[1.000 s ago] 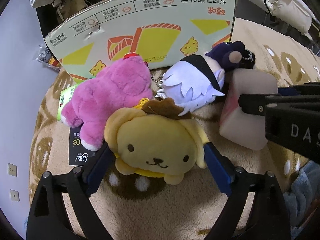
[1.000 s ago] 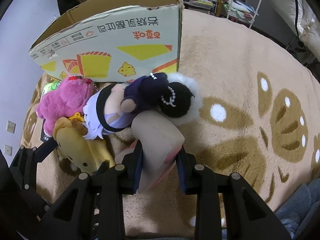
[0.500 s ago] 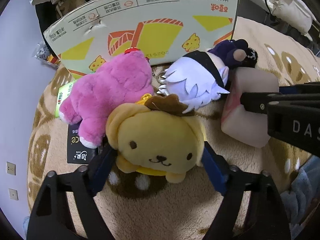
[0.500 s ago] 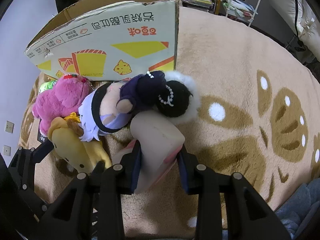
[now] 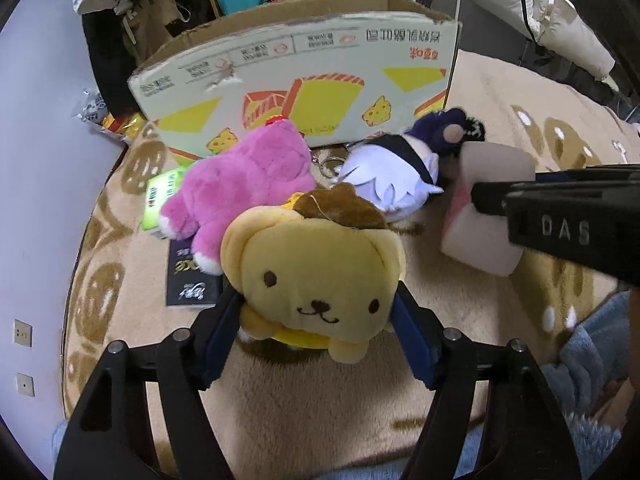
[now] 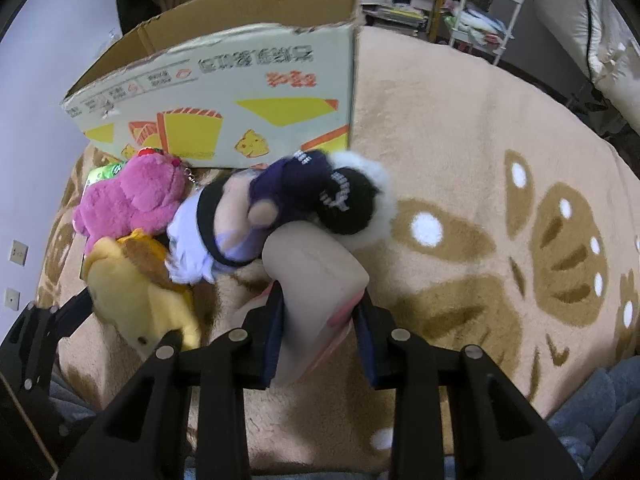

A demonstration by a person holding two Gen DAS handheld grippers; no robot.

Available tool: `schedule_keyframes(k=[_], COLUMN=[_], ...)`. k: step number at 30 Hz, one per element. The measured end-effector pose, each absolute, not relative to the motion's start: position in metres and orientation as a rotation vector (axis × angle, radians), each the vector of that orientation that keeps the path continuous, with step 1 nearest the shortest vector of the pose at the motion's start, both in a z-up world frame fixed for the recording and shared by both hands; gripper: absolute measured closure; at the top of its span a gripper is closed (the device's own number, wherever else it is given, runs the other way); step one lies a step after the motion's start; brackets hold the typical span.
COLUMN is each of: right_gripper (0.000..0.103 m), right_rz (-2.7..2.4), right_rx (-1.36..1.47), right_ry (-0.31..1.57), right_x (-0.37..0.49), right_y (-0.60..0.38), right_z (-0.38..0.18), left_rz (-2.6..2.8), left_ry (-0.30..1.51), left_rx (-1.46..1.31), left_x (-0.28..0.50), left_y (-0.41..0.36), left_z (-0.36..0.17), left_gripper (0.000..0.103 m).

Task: Organize soft objects
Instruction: 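Lift the yellow dog and pink cushion with both tools over the box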

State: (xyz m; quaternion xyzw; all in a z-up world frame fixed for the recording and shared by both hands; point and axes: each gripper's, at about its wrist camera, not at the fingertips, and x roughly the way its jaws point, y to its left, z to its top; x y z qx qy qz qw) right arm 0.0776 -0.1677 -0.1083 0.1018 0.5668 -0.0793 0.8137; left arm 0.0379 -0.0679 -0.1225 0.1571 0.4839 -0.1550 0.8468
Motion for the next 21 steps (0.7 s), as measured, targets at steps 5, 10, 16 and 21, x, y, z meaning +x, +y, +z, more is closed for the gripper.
schedule_keyframes(k=[5, 10, 16, 21], right_gripper=[0.069, 0.069, 0.069, 0.069], right_rz=[-0.213, -0.206, -0.205, -0.175], right_rx=[0.255, 0.245, 0.208, 0.125], right_ry=[1.150, 1.048, 0.887, 0.741], right_x=[0.067, 0.055, 0.043, 0.036], right_y=[-0.179, -0.177, -0.172, -0.154], right_z=[-0.089, -0.065, -0.031, -0.001], left_rz=[-0.299, -0.287, -0.231, -0.209], left_ry=[0.931, 0.834, 0.704, 0.609], left_rx=[0.329, 0.319, 0.306, 0.271], left_x=[0.026, 0.014, 0.010, 0.011], left_y=[-0.060, -0.049, -0.032, -0.017], left_z=[-0.100, -0.073, -0.041, -0.014], left_gripper=[0.031, 0.031, 0.030, 0.030])
